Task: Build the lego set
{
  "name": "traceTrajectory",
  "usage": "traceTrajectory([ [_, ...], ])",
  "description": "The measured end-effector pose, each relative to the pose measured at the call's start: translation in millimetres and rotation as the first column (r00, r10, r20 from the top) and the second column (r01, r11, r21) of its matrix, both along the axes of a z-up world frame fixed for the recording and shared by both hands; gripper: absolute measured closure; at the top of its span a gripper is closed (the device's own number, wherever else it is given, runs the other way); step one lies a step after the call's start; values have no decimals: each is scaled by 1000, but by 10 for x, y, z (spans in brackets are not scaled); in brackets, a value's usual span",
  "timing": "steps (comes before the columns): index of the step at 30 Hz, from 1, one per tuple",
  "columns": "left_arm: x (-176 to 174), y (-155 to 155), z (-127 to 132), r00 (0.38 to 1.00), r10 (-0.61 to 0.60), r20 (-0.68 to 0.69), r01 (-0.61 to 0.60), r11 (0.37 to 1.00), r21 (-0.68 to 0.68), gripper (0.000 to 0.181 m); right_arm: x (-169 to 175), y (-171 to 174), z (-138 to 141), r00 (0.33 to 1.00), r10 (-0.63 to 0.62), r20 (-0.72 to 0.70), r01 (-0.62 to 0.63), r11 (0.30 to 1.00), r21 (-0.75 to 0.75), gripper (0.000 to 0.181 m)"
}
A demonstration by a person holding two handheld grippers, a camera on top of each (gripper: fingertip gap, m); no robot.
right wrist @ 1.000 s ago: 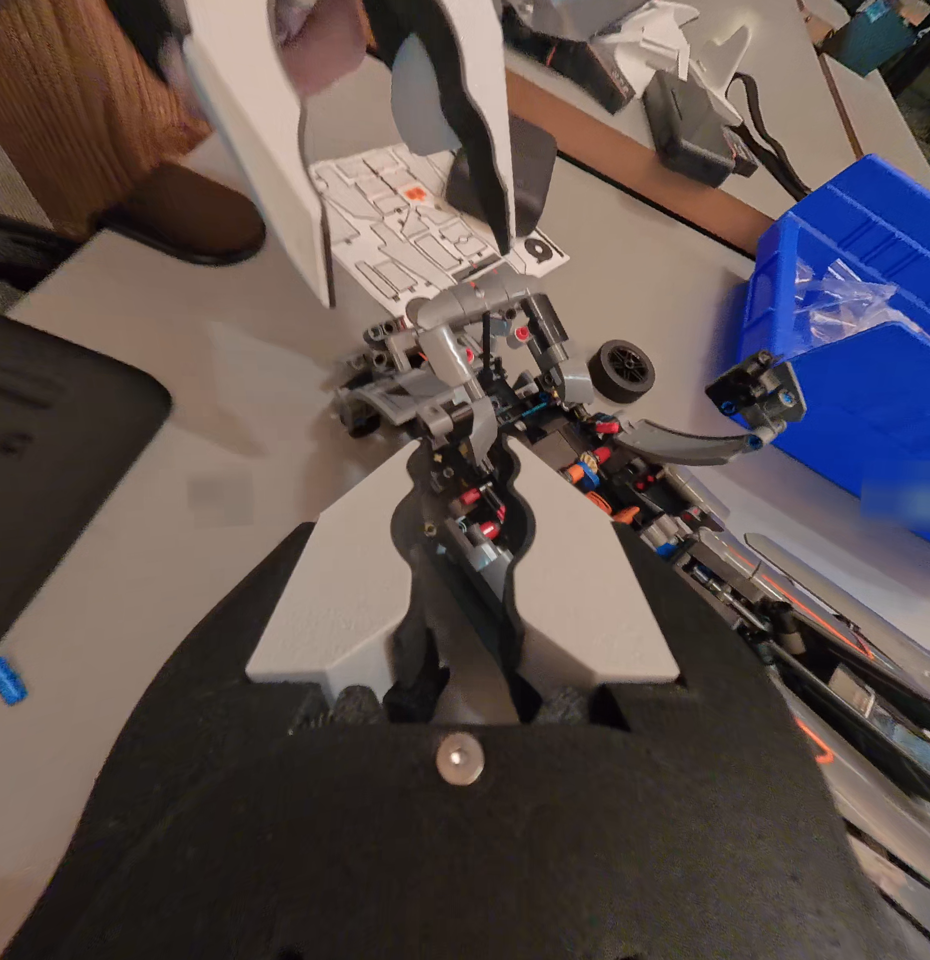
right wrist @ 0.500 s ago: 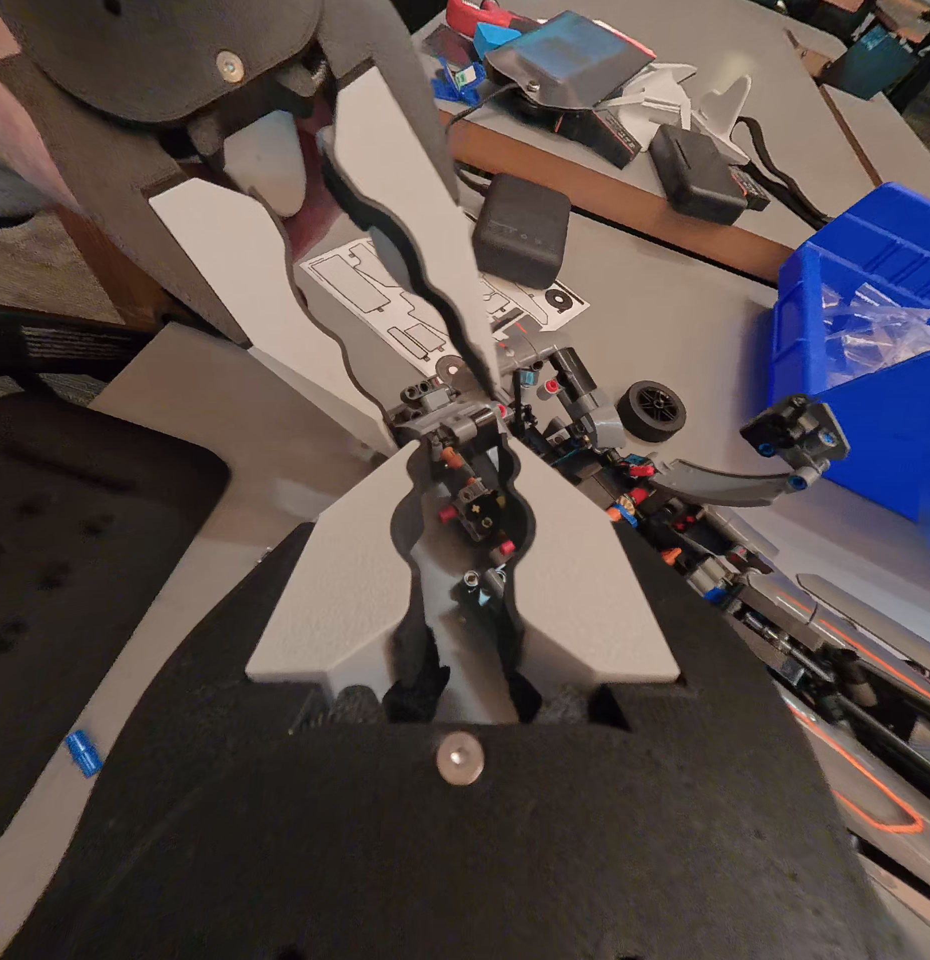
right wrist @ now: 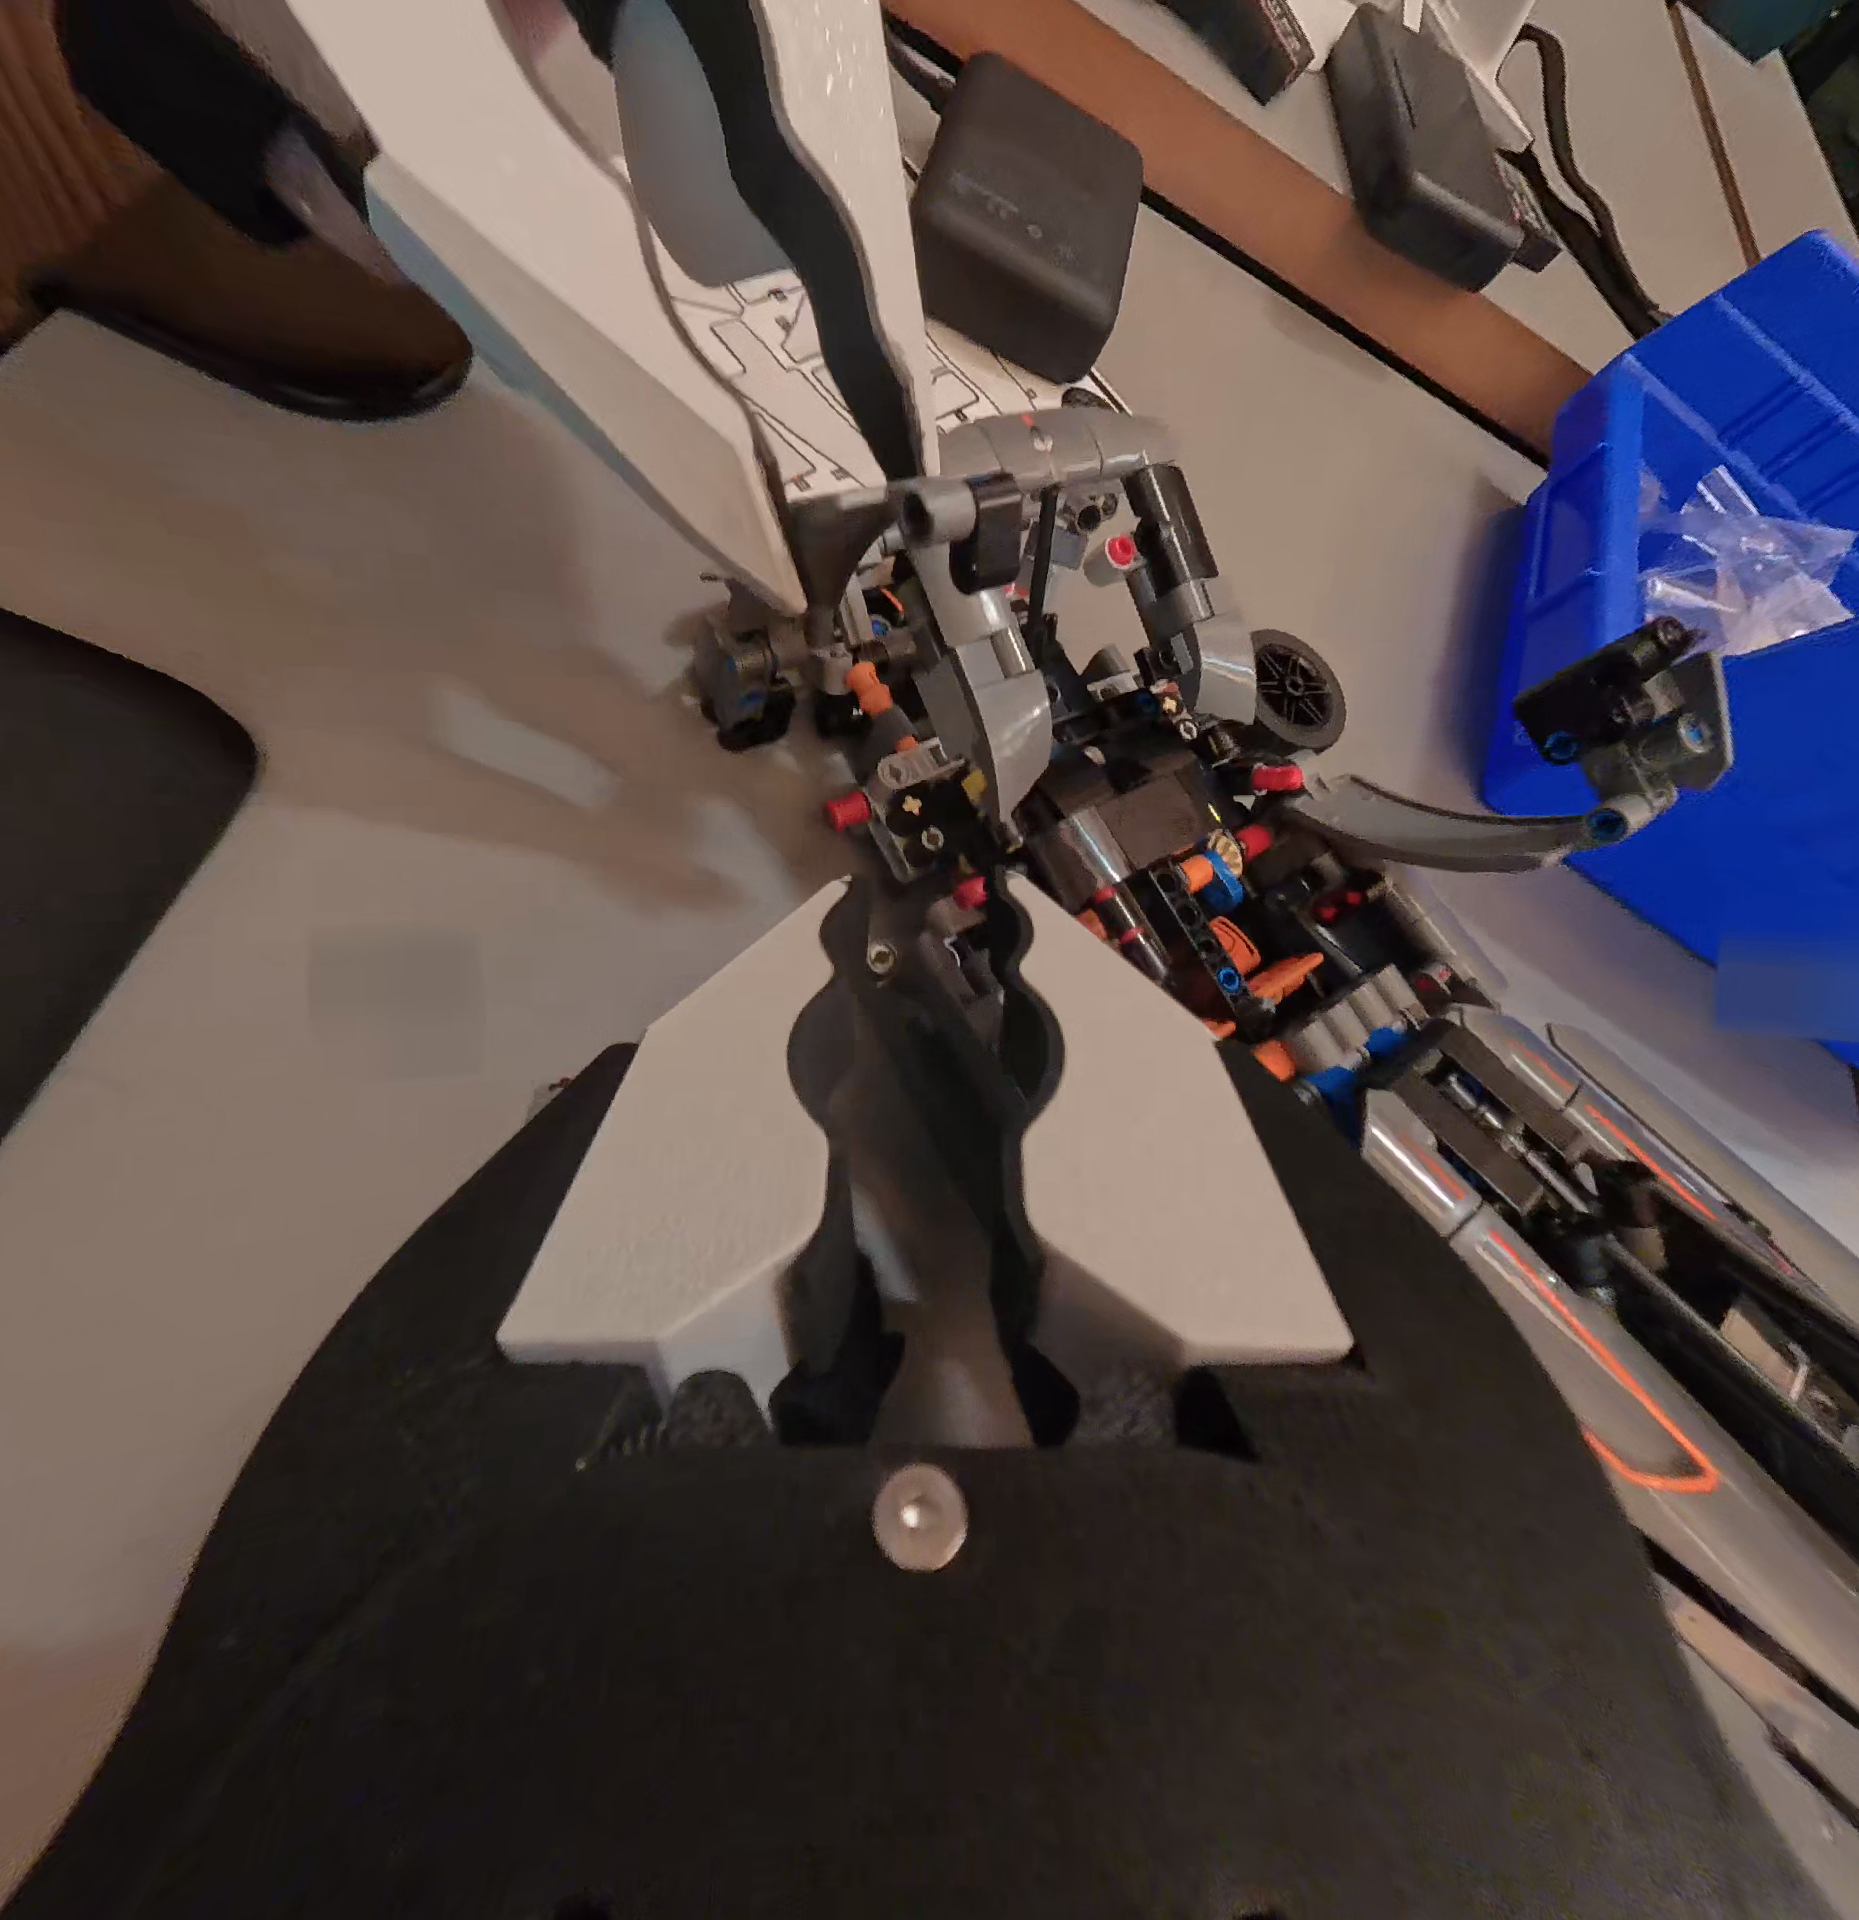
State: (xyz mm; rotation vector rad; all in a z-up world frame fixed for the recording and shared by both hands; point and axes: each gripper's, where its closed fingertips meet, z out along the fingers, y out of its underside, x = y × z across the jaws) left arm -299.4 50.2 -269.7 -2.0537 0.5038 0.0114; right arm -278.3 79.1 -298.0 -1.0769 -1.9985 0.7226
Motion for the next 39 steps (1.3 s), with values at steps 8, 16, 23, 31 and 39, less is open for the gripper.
traceTrajectory([
  [8, -171, -91, 30, 970, 47, 237, -63, 996, 63, 160, -6, 32, 36, 1000, -10, -13, 11, 999, 35, 161],
  [16, -206, -135, 48, 956, 29, 292, -60, 994, 96, 159, -86, -71, 281, 998, 13, -60, -10, 999, 42, 151],
  [23, -63, -94, 53, 961, -17, 276, -8, 996, 91, 159, -321, -203, 214, 999, 34, 15, -35, 999, 41, 145],
  [31, 4, -71, 57, 969, -33, 246, 6, 994, 110, 159, -374, -122, 97, 998, 19, 64, -23, 997, 67, 157],
  [39, -136, -178, -5, 961, 60, 271, -81, 994, 70, 161, -344, -59, 96, 999, -3, 52, 1, 1000, 28, 158],
])
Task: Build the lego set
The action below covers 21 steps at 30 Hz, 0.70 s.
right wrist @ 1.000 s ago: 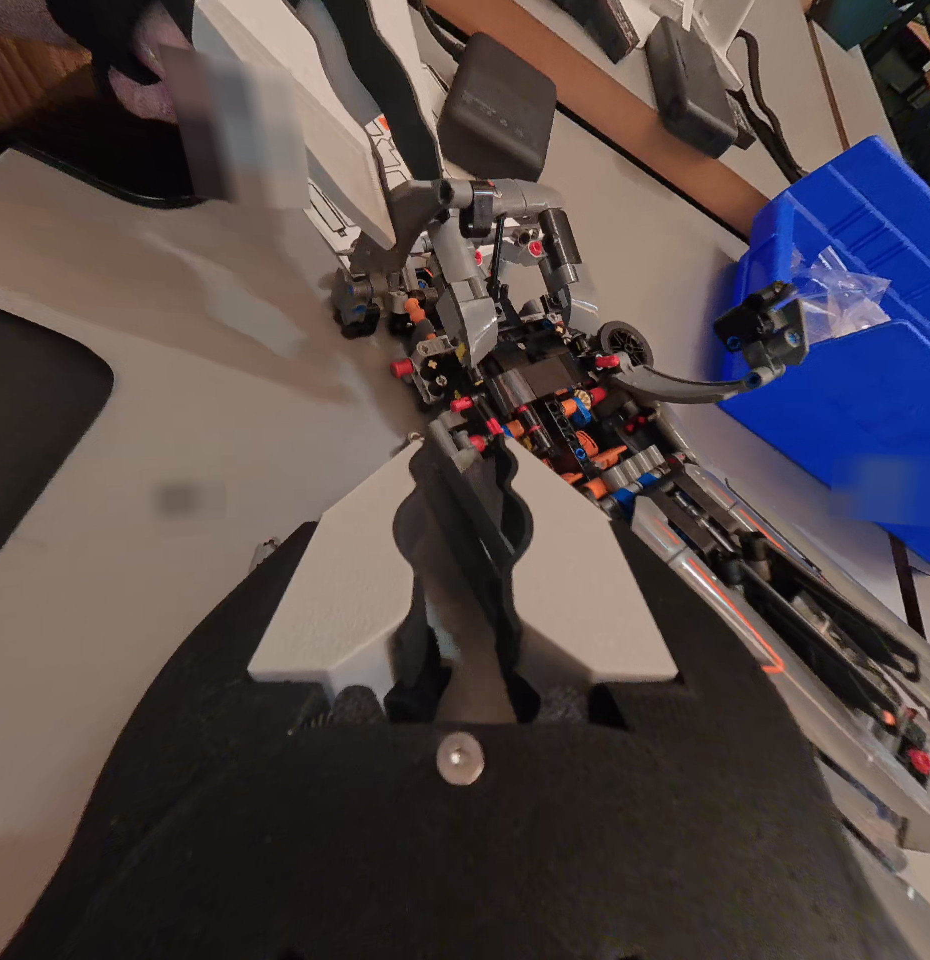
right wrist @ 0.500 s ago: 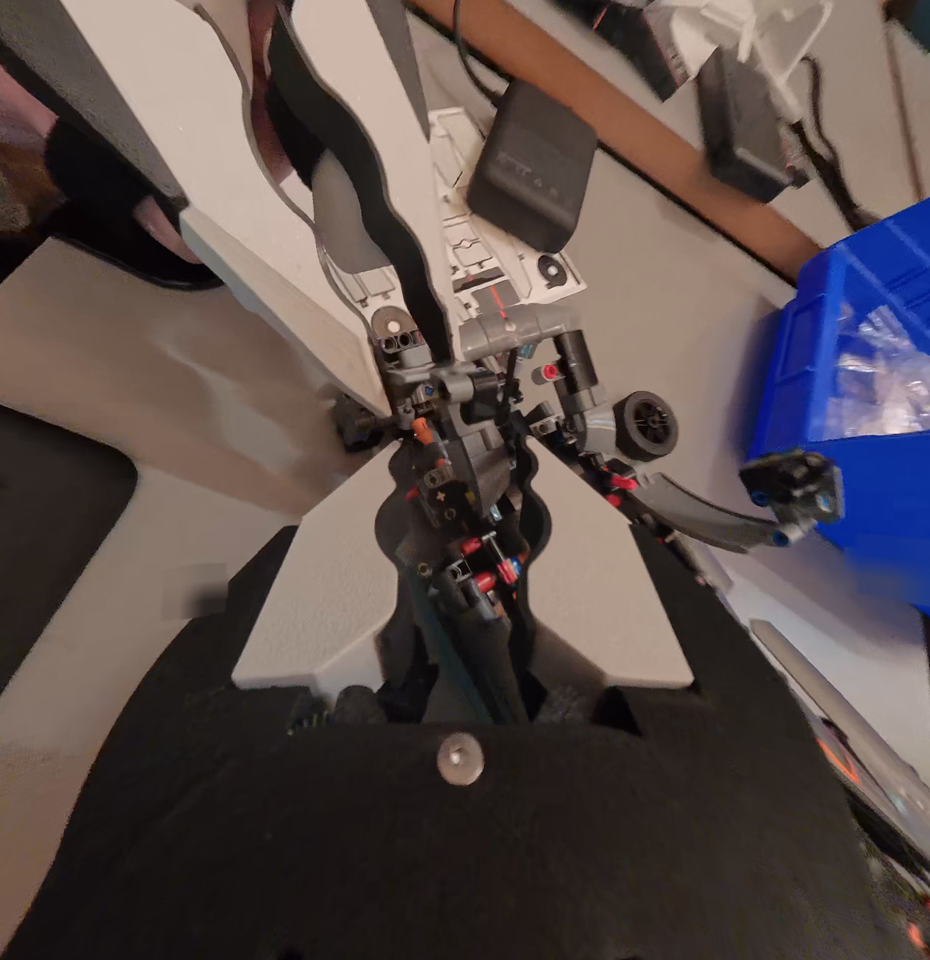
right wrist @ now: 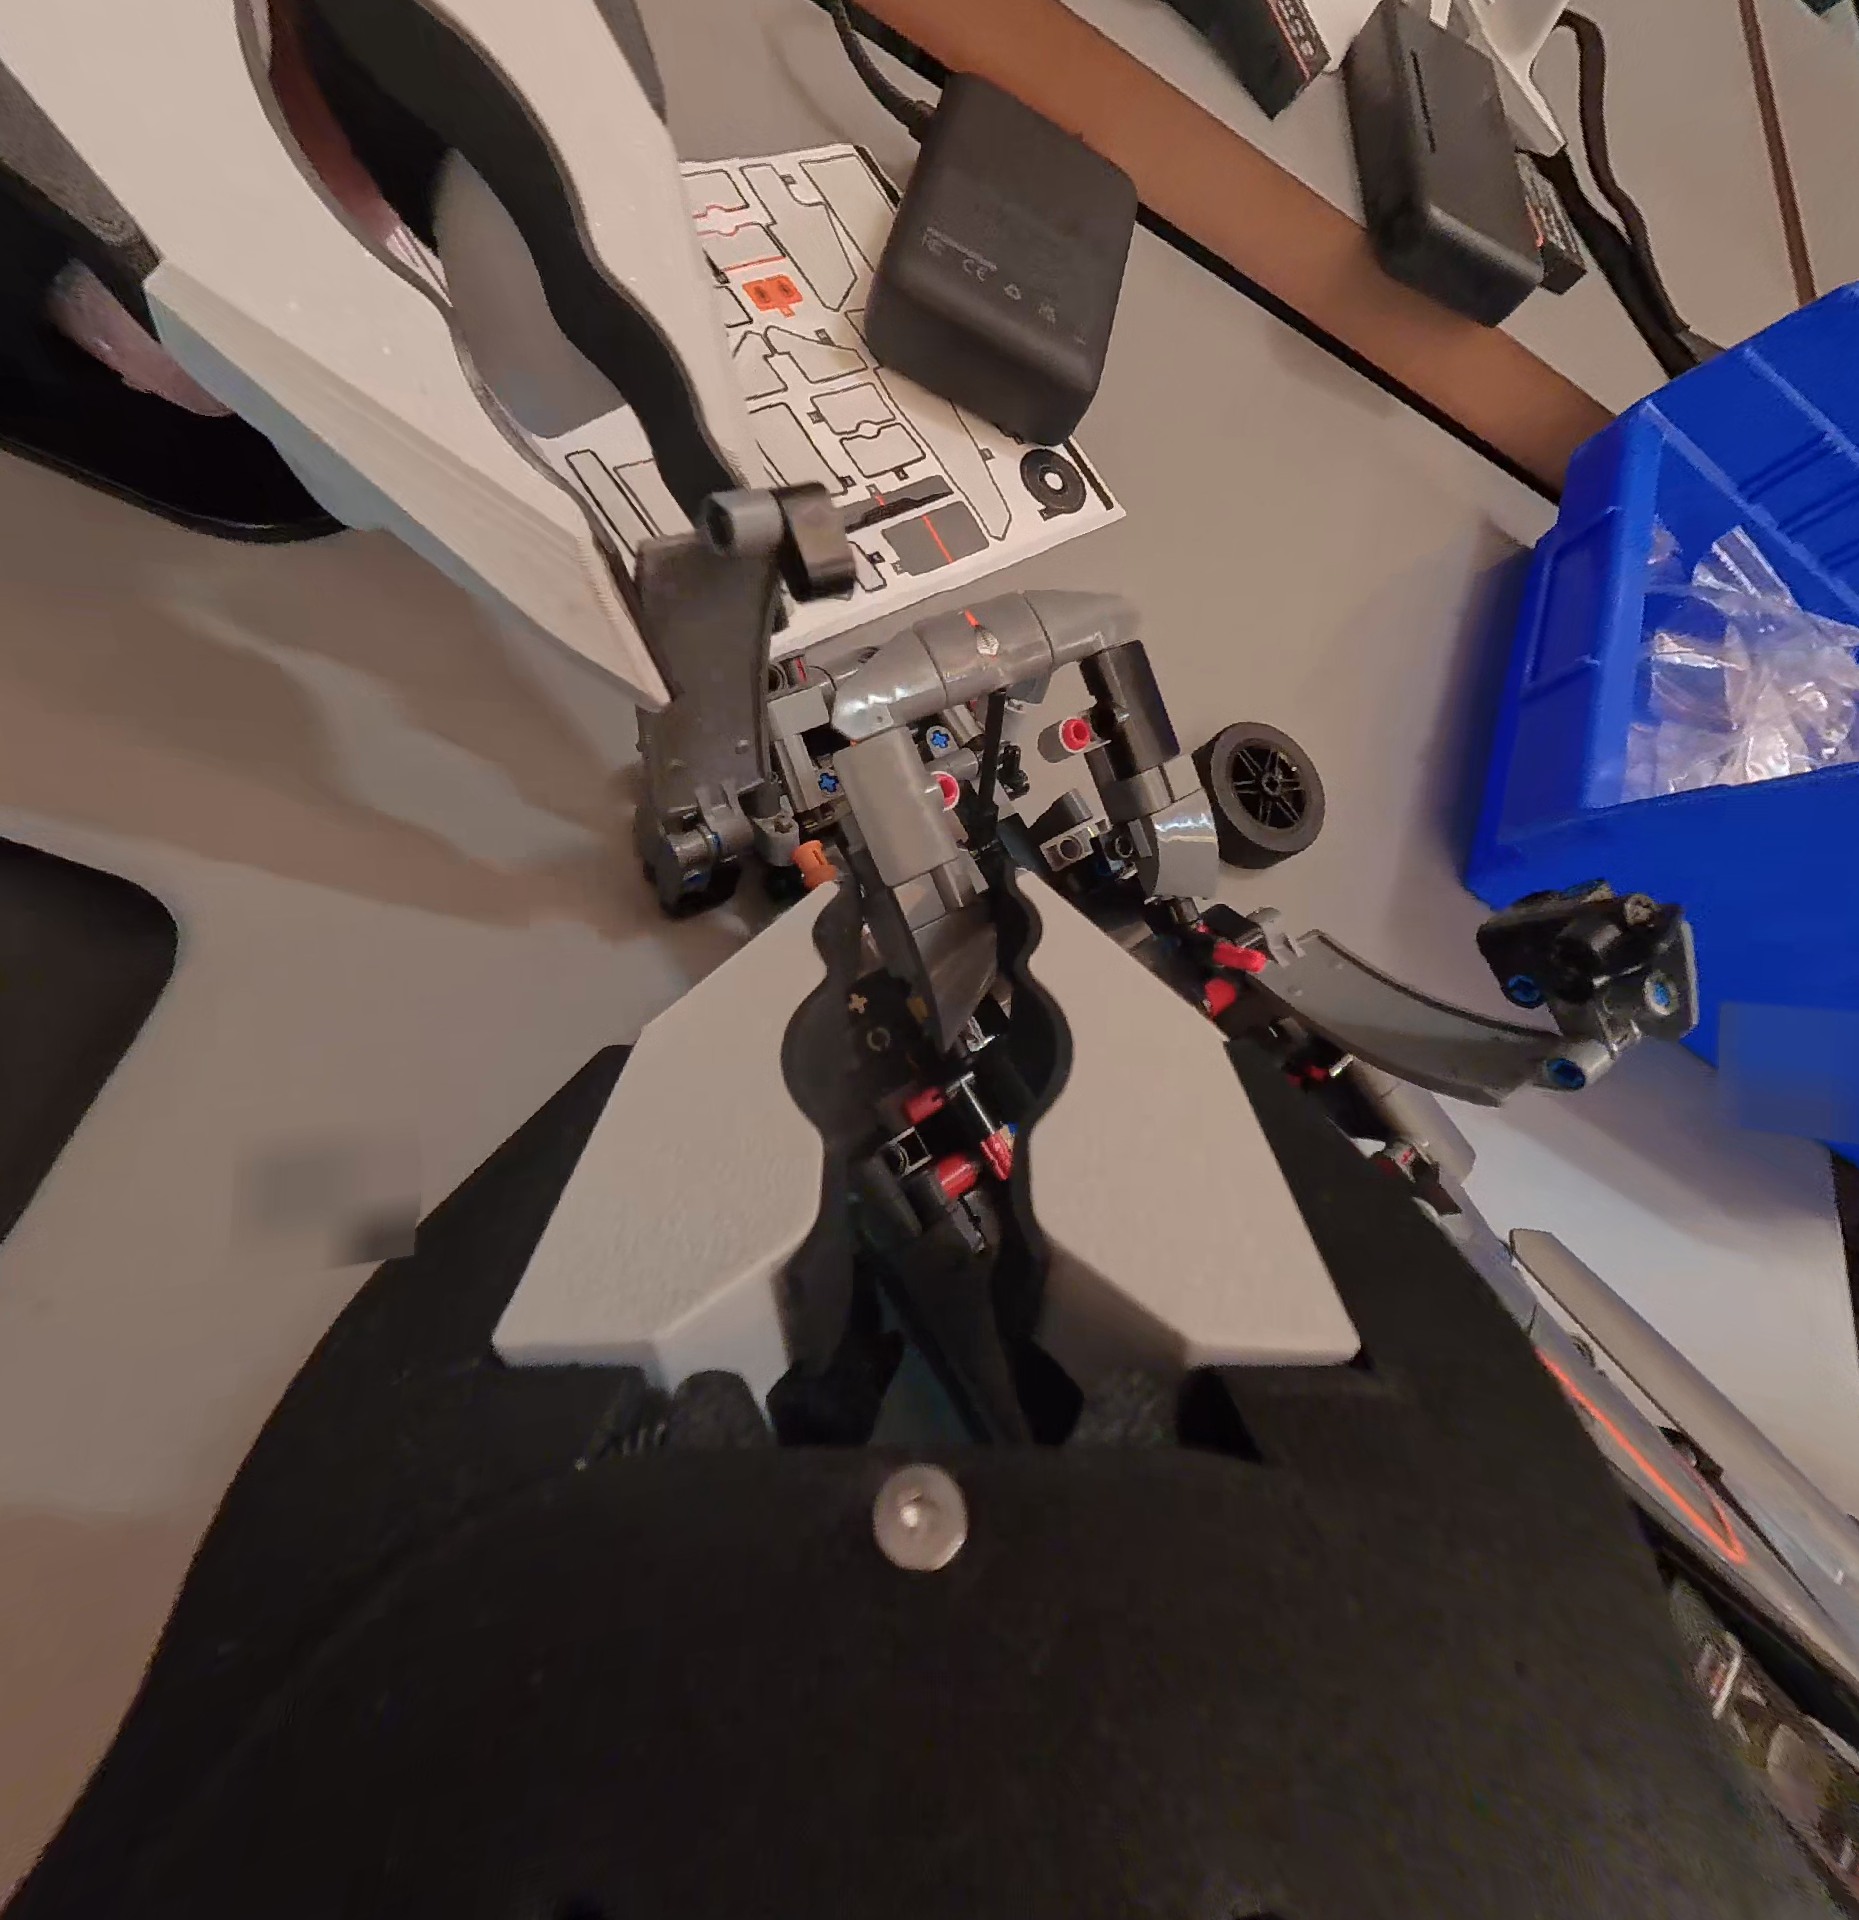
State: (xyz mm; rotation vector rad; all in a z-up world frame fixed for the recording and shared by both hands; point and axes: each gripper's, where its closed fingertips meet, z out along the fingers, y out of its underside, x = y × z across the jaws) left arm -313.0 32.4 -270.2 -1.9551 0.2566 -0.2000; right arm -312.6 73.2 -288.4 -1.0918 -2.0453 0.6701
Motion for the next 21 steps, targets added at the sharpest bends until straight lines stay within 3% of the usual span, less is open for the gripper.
traceTrajectory([
  [15, -96, -124, -145, 981, 45, 189, -19, 990, -137, 162, 41, 52, 9, 1000, -7, 12, 8, 999, -53, 157],
  [19, -127, -134, -101, 991, 48, 126, -34, 993, -111, 167, 58, 71, 2, 1000, -7, 21, 8, 999, -45, 157],
  [21, -114, -130, -29, 992, 38, 124, -26, 995, -92, 155, 71, 91, 3, 1000, -8, 24, 9, 998, -61, 157],
])
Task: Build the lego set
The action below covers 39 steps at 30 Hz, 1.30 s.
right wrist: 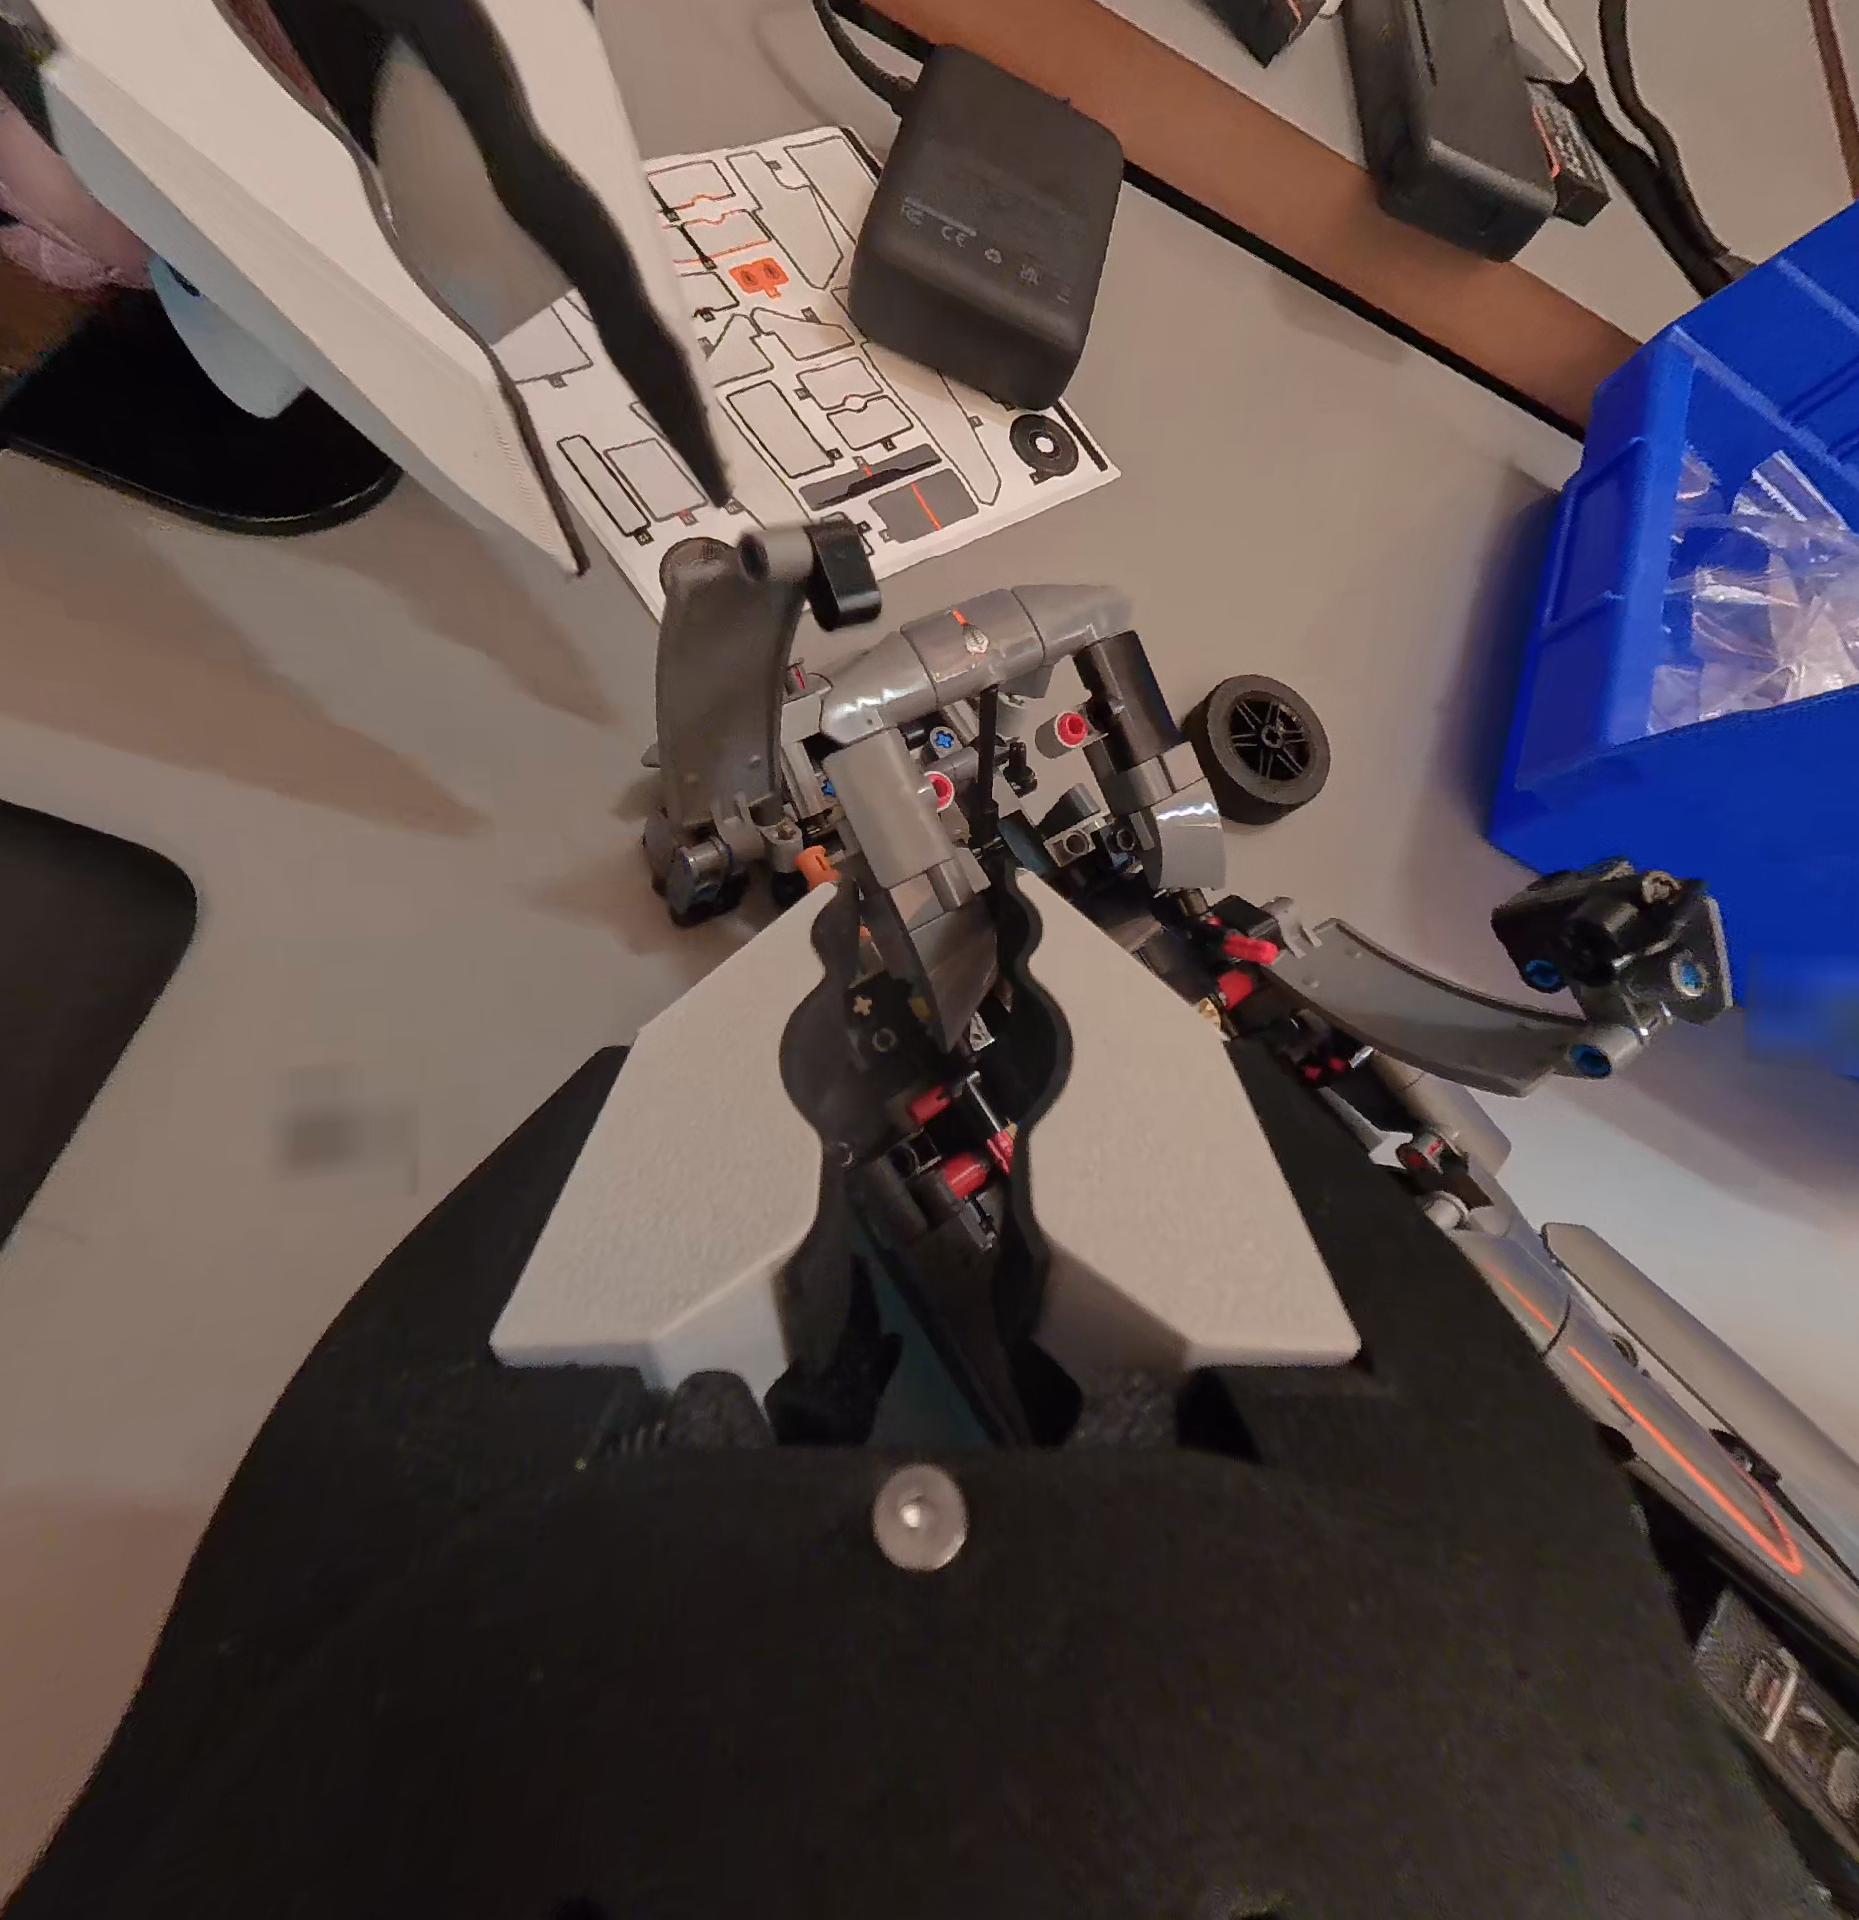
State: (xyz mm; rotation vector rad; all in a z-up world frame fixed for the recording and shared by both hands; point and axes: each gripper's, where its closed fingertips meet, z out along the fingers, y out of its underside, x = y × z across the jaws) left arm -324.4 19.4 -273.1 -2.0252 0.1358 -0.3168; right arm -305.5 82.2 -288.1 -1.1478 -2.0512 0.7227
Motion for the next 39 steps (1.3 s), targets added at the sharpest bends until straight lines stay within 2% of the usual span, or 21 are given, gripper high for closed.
traceTrajectory([
  [3, 110, 62, 176, 997, -41, -68, 46, 997, 63, 144, 16, 0, 1, 1000, 13, -3, -13, 1000, -12, 157],
  [6, 338, 132, 338, 956, -132, -262, 167, 979, 118, 139, 48, -4, 2, 999, 29, 14, -28, 999, -28, 157],
  [8, 483, 178, 362, 870, -178, -461, 248, 964, 96, 140, 67, -5, 2, 999, 37, 21, -36, 999, -41, 157],
  [11, 601, 260, 293, 672, -227, -705, 301, 953, -19, 147, 79, -3, 0, 999, 44, 25, -43, 998, -51, 157],
  [12, 590, 299, 254, 633, -235, -738, 284, 957, -62, 148, 83, -3, 1, 999, 45, 26, -44, 998, -53, 157],
  [15, 388, 344, 74, 596, -275, -754, 187, 961, -203, 155, 97, 4, 2, 998, 46, 33, -44, 997, -62, 157],
  [16, 317, 336, 33, 603, -281, -747, 166, 960, -227, 160, 102, 7, 3, 998, 46, 33, -44, 997, -64, 157],
  [19, 242, 300, 12, 680, -268, -682, 148, 962, -230, 170, 111, 16, 2, 998, 47, 36, -45, 997, -70, 157],
  [22, 214, 243, -59, 706, -270, -654, 140, 959, -245, 177, 124, 25, 7, 998, 50, 42, -47, 996, -80, 157],
  [31, 245, 213, -79, 819, -220, -530, 157, 974, -160, 177, 154, 46, 22, 997, 56, 49, -51, 994, -98, 157],
  [33, 240, 222, -54, 819, -209, -535, 157, 977, -142, 175, 154, 40, 31, 997, 57, 46, -51, 993, -108, 156],
  [37, 308, 204, 79, 778, -201, -595, 199, 978, -70, 160, 190, 56, 69, 997, 66, 43, -61, 993, -101, 154],
  [39, 286, 151, 119, 793, -191, -579, 207, 978, -39, 158, 229, 61, 131, 996, 81, 32, -76, 989, -130, 153],
])
